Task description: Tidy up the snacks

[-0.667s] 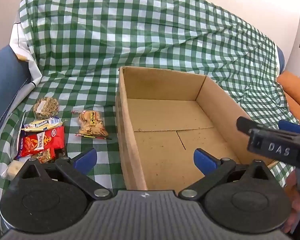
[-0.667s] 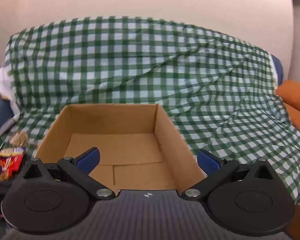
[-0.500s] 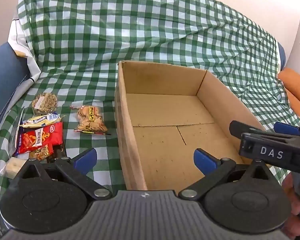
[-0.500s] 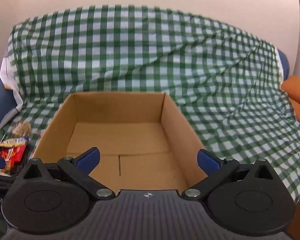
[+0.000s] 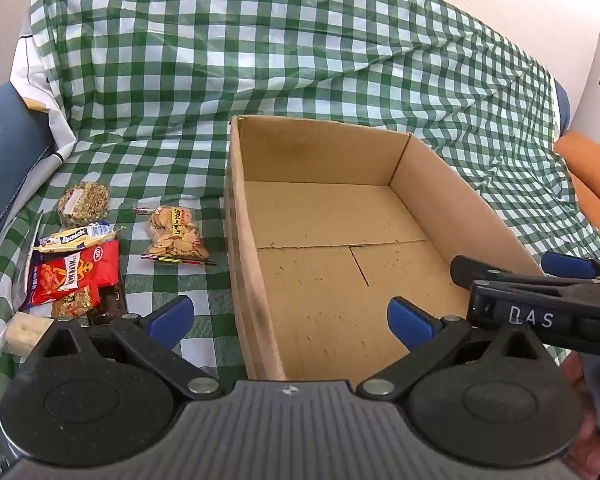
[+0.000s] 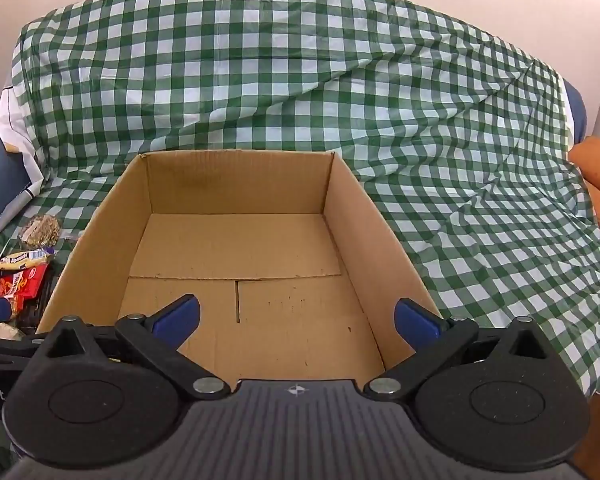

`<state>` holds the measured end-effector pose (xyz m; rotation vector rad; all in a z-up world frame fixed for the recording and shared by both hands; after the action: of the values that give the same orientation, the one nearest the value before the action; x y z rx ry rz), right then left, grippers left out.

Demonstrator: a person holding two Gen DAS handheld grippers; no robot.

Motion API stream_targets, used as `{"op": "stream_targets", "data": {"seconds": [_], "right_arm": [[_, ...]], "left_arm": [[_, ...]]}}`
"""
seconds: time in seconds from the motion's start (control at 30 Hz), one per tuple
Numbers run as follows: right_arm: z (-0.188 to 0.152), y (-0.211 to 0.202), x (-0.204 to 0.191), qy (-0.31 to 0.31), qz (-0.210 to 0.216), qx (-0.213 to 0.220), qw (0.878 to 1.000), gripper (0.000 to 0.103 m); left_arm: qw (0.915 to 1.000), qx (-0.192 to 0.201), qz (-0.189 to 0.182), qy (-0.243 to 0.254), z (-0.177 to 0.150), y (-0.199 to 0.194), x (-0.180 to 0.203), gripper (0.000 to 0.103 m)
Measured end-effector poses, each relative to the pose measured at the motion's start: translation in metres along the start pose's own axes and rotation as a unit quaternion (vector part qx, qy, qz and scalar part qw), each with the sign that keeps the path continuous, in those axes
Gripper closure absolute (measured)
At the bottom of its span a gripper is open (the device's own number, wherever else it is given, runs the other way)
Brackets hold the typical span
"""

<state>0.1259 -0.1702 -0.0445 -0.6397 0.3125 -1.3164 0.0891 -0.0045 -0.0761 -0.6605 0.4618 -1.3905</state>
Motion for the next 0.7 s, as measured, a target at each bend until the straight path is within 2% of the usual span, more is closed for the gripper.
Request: {"op": "stream_targets", "data": {"seconds": [0.03,0.13,0.7], "right_arm": [[0.010,-0.007,-0.002,-0.003,-0.004,-0.001,1.000,0.001],[-0.019,0.007,0.001,-0.026,-0.011,0.013,1.000,0.001],[-0.015,0.015,0.005,-0.021,-0.019,0.005,1.000,0.001]], "left_arm": [[1.0000,0.000,0.000,0.001,0.000,0.000,0.000,0.000],[1.0000,0.000,0.001,0.003,-0.002,0.000,0.000,0.000],[1.0000,-0.001,0.000,0.004,-0.004,0.002,-0.001,0.000]]}}
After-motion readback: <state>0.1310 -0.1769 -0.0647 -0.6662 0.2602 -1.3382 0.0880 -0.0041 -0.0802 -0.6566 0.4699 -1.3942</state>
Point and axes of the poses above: each gripper's, at about its wrist camera, not at the fingertips, and y roughly the way its jaws point, x to its right, z to its top, the point moved 10 cm from there along y, roughly the way its jaws point, and after that the axes turned 4 degrees about z, right-handed, at the moved point
